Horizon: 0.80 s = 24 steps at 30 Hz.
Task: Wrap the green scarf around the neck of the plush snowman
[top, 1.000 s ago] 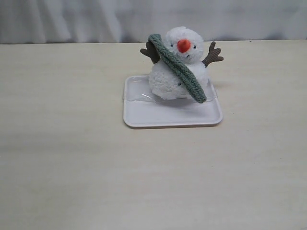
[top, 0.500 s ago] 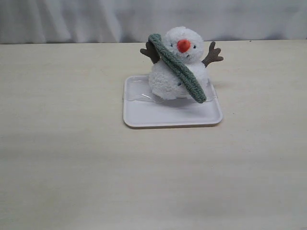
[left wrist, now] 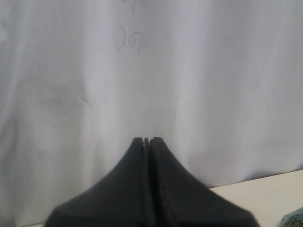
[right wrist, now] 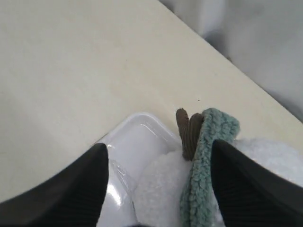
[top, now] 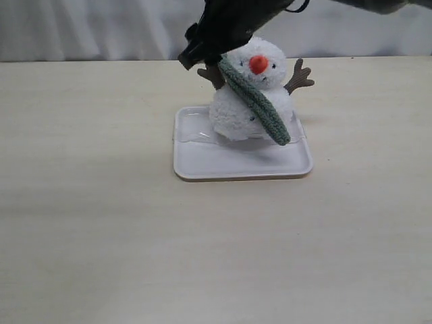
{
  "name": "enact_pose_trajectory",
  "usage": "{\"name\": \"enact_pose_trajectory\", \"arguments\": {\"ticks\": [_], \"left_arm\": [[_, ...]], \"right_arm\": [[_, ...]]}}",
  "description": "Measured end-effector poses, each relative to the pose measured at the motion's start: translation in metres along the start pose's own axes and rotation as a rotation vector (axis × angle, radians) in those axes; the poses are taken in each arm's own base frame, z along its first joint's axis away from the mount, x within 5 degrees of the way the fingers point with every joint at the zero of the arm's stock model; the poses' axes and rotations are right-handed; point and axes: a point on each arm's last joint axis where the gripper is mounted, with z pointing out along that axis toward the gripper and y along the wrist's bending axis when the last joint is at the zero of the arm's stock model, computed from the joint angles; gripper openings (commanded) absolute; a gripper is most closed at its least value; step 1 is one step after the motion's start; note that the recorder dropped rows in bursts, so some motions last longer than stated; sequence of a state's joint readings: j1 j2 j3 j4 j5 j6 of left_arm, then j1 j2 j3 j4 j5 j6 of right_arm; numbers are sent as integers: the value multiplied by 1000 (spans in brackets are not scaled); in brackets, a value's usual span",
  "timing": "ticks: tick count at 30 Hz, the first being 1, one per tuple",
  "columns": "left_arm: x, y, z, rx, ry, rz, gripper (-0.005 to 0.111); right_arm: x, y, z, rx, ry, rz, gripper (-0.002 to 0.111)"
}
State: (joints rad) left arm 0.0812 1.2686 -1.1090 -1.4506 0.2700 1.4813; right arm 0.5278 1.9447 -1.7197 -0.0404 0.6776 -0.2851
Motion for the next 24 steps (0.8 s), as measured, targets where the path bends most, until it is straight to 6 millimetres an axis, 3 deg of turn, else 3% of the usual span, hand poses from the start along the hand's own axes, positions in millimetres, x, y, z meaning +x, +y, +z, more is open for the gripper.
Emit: {"name": "enact_pose_trajectory", "arguments": {"ticks": [4, 10, 13, 21, 24], "left_arm": [[0, 0, 0, 0, 0, 6, 0], [0, 1, 0, -12, -1, 6, 0], [0, 1, 0, -12, -1, 6, 0], [1, 1, 1, -11, 3, 10, 0], [5, 2, 6, -11, 19, 5, 0]], "right_arm": [[16, -7, 42, 111, 125, -65, 60], [24, -15, 59, 221, 155, -48, 58], [28, -14, 68, 229, 162, -44, 48], [35, -12, 79, 222, 200, -43, 4], [36, -13, 77, 225, 214, -40, 4]]}}
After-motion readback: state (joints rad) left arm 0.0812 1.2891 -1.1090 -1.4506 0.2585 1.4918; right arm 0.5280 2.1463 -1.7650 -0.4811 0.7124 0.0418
